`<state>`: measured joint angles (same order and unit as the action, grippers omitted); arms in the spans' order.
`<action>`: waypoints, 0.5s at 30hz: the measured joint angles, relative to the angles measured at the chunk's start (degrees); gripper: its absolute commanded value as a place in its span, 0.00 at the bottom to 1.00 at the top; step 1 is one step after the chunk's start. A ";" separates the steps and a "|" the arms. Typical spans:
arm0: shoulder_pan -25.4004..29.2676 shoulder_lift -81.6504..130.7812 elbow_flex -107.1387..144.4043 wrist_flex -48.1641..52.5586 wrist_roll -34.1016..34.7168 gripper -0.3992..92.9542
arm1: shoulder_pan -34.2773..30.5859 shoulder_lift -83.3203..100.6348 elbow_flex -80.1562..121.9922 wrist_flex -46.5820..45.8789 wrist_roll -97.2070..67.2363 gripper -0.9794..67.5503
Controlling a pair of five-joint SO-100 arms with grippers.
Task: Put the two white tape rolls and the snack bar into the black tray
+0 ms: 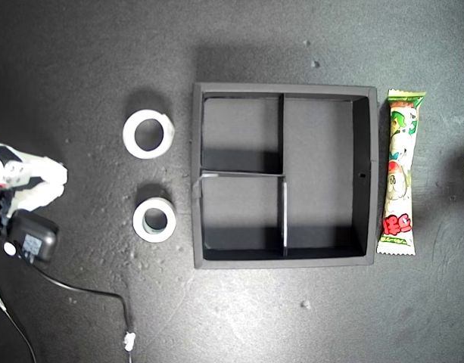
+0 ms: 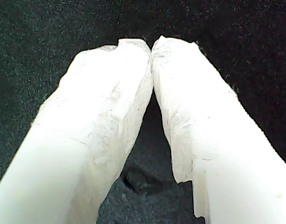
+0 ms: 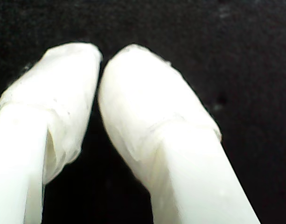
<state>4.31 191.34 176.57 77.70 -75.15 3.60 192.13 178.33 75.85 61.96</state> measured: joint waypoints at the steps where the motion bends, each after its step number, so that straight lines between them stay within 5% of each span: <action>1: 0.00 0.00 0.00 0.00 0.00 0.01 | 0.00 0.00 0.00 0.00 0.00 0.01; 15: 0.00 0.00 0.00 0.00 0.00 0.01 | 1.93 0.00 0.00 0.26 0.88 0.01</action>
<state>4.31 191.34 176.57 77.70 -75.15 5.54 192.13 178.33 76.11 62.84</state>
